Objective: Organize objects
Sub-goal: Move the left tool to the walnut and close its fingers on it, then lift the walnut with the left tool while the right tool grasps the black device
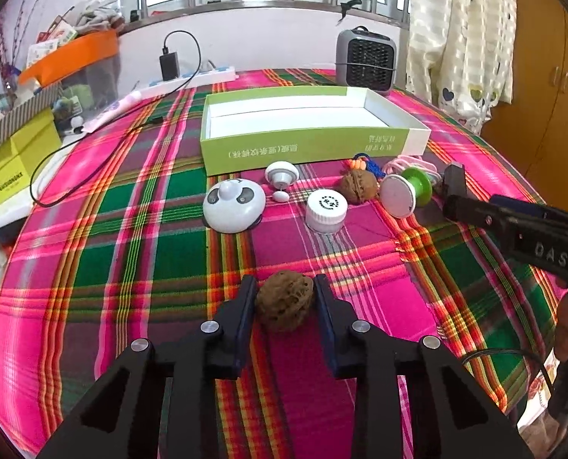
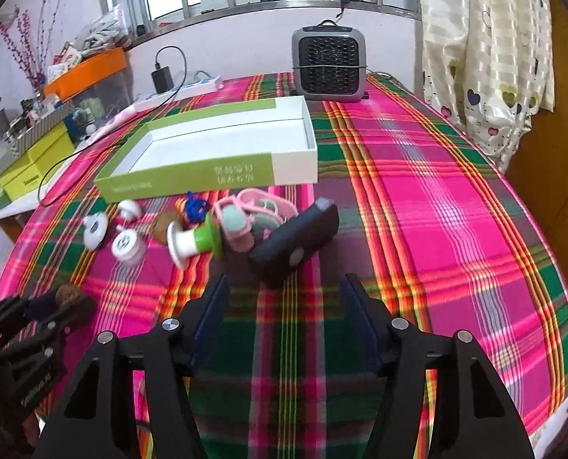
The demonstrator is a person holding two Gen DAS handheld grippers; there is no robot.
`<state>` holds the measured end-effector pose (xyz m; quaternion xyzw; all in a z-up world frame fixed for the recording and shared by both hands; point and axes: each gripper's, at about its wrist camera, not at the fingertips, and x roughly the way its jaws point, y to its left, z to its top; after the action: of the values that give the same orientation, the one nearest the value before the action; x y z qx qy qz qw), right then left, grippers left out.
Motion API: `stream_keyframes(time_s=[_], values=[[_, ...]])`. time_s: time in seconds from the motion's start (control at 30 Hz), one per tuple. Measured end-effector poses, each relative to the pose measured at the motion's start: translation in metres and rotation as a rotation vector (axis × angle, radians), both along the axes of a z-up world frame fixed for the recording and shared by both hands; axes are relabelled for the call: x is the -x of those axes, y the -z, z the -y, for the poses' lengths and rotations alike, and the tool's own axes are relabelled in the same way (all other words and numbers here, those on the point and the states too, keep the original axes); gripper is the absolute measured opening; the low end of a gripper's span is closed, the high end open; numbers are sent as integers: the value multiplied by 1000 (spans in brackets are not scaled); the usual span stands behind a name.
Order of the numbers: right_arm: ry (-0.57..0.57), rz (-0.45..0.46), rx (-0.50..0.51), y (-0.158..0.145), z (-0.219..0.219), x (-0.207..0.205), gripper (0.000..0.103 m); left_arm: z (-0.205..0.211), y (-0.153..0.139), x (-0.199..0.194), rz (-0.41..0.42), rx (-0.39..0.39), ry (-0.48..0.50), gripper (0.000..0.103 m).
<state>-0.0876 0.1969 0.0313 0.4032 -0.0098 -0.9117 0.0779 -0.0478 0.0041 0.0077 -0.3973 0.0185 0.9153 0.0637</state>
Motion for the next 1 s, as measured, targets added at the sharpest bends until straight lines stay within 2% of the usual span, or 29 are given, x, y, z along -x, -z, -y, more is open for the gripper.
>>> stream_keyframes(time_s=[0.27,0.5,0.67,1.0], values=[[20,31,8,2,-1,20,52,3,0,11,10,-2,4,27],[24,45,-18,4,-2,24,33,5,0,18,24,-3,5,27],[24,47,-29,3,-8,23,27,6,0,21,34,-6,8,27],[-19,43,-90,1,-10,10,26,8,-1,20,40,-24,19,29]])
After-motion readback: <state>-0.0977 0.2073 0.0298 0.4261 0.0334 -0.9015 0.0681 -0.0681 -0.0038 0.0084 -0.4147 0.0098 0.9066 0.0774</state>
